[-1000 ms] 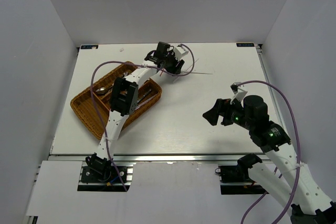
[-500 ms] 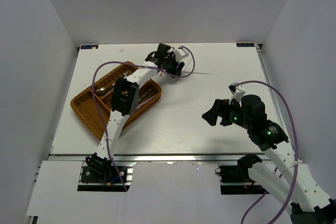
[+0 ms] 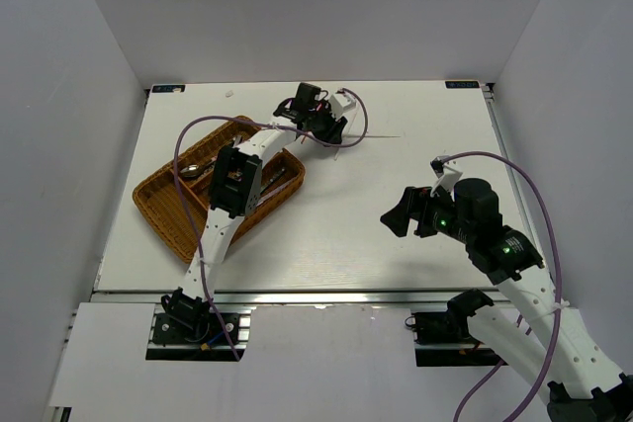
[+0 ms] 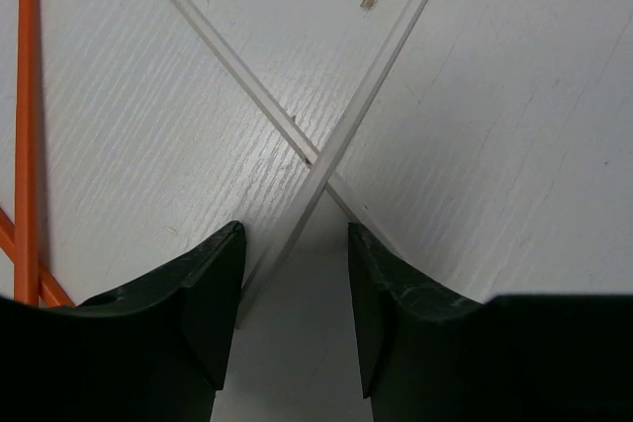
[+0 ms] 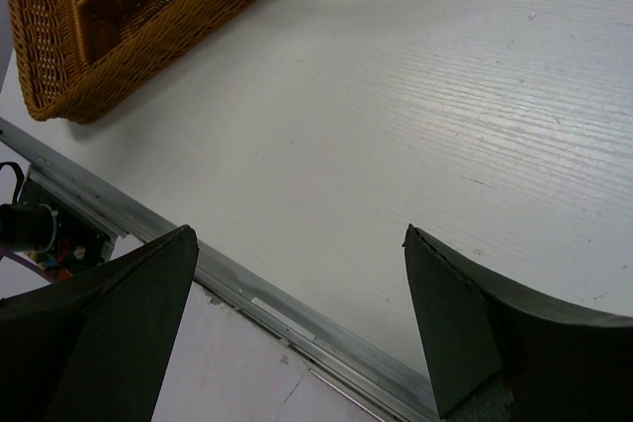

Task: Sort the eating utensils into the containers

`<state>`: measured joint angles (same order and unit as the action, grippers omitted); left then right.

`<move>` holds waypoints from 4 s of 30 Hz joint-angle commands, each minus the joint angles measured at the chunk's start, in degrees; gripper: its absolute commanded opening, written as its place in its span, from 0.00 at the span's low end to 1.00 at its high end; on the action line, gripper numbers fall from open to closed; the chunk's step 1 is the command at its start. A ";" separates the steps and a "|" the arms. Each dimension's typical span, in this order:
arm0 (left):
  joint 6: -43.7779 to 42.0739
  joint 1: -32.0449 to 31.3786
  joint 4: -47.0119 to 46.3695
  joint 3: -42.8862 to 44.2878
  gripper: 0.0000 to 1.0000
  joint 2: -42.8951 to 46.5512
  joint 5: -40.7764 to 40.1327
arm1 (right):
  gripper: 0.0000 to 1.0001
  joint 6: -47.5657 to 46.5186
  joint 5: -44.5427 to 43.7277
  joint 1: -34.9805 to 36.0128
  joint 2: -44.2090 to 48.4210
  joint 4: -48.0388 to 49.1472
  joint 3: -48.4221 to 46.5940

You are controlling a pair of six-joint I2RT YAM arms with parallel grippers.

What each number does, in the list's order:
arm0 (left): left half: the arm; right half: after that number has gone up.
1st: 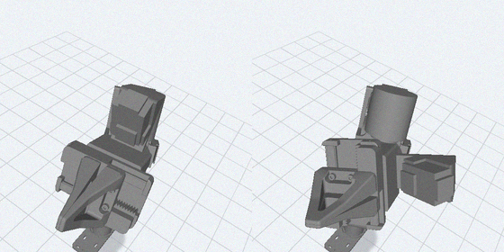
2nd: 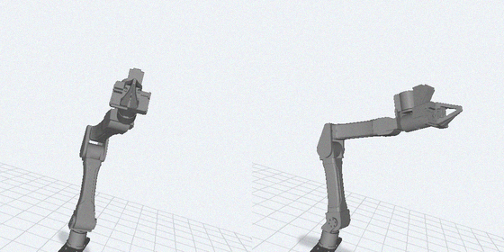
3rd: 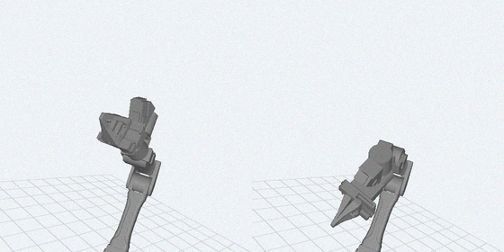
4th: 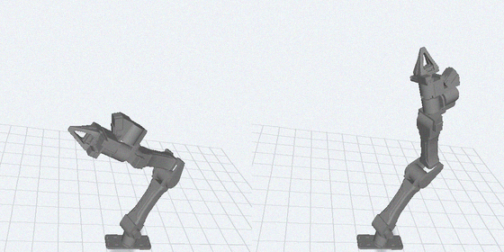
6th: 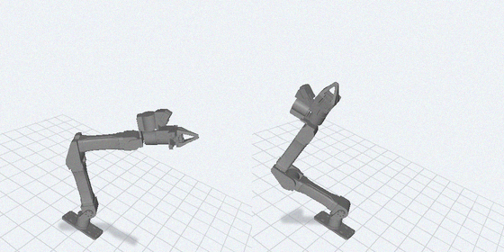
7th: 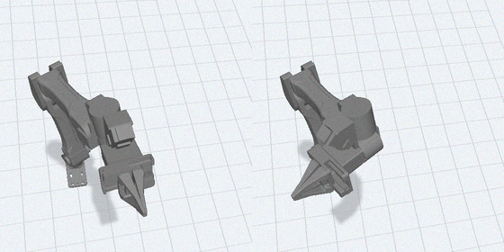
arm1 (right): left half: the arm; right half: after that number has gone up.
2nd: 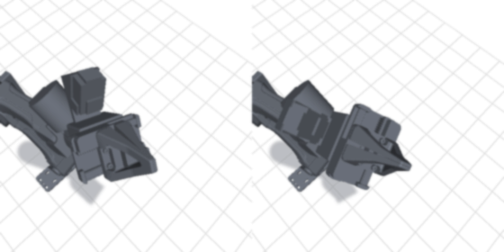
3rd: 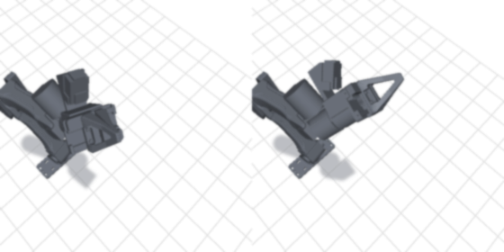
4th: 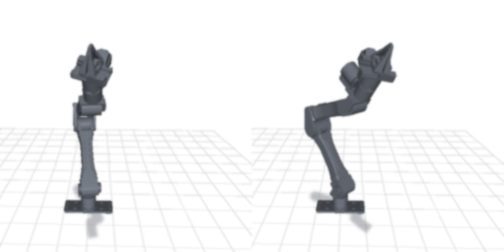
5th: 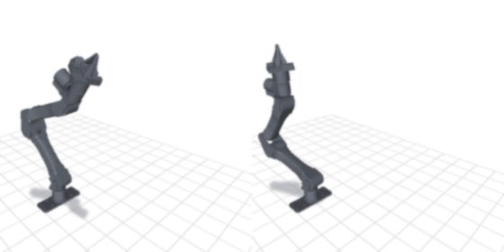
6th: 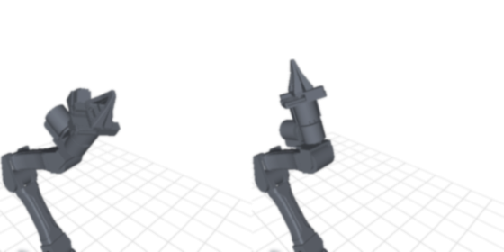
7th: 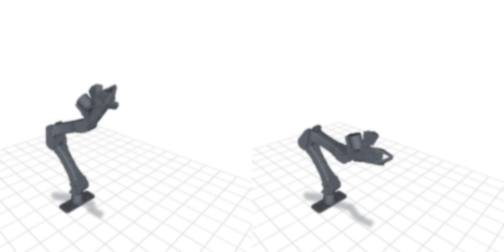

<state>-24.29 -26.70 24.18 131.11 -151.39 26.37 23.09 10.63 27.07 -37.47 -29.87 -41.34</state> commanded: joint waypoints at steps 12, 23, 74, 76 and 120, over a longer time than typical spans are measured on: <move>-3.22 0.24 2.36 -6.83 0.43 4.79 1.05 | 0.89 -1.21 -0.79 -0.09 1.61 1.92 0.39; -1.20 0.24 -1.42 -12.89 0.18 9.27 -1.94 | 0.89 -1.21 -0.79 -0.09 1.88 1.83 0.39; 97.24 1.39 21.44 -103.76 0.00 114.65 -64.70 | 0.89 1.78 6.51 -0.09 1.53 10.44 3.81; 97.77 1.39 21.60 -104.56 0.00 115.00 -65.12 | 0.89 1.61 6.42 -0.09 1.61 10.53 3.90; 49.18 -0.19 0.00 -67.68 0.98 74.56 -36.06 | 0.89 8.65 -22.58 0.62 -20.02 17.68 -2.34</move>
<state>33.36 -25.63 31.92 56.62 -68.27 -21.12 32.64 -4.67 27.51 -61.98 -10.76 -40.82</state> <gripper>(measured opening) 0.982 0.894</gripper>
